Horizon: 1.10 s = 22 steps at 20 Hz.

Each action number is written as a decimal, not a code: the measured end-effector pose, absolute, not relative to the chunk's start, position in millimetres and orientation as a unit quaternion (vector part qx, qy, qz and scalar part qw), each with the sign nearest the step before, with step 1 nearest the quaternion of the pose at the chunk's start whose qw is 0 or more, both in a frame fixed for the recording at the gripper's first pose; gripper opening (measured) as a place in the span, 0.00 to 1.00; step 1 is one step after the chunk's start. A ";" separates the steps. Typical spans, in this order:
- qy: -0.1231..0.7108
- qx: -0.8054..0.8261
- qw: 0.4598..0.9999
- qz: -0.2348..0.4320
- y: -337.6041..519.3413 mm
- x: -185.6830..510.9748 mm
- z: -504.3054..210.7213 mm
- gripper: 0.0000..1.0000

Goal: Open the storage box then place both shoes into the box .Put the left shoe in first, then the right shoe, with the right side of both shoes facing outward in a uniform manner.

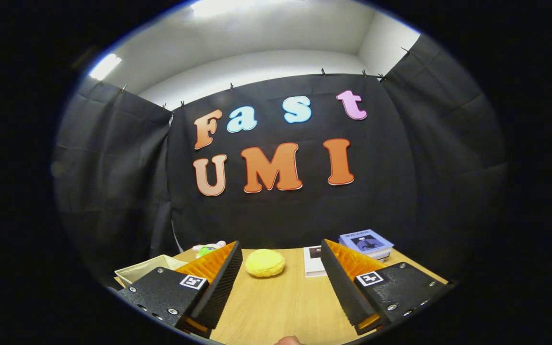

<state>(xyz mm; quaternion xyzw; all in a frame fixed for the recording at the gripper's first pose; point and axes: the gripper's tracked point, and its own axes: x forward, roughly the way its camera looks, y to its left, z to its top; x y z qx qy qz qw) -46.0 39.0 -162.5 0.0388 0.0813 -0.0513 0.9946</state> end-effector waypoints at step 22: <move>0.006 -0.018 0.997 -0.075 3.1 -66.6 -124.0 0.98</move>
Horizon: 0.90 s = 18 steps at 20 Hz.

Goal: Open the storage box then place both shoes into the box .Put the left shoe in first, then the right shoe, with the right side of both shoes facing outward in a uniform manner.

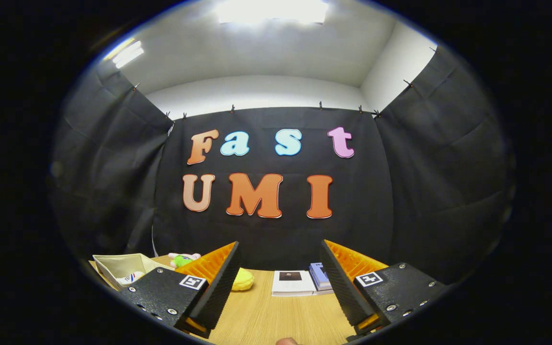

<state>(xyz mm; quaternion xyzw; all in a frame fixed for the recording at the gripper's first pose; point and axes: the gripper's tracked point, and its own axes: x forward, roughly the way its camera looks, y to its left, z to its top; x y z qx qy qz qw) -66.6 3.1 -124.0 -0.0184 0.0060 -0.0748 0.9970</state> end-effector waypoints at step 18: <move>0.009 -0.021 0.998 -0.062 20.5 -70.0 -117.0 0.98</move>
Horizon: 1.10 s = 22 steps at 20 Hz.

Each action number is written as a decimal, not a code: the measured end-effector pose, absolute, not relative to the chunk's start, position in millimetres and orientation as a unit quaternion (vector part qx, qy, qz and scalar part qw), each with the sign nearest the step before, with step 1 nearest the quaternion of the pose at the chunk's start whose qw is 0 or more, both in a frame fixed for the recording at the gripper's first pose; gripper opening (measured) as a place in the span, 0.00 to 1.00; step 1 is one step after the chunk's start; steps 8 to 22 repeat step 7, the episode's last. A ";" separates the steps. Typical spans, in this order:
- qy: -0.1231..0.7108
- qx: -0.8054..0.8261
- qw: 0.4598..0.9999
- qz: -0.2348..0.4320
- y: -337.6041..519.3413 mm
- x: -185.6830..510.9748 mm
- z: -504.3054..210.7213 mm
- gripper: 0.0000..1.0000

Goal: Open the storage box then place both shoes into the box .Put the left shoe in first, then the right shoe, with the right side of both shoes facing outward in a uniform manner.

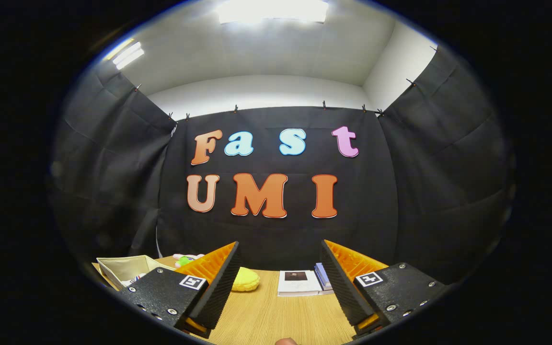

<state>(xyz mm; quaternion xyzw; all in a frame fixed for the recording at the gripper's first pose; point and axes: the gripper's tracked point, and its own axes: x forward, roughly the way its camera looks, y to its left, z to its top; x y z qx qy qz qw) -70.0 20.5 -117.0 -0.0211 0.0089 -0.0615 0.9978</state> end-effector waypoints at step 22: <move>0.013 -0.031 0.998 -0.058 29.0 -68.5 -113.0 0.98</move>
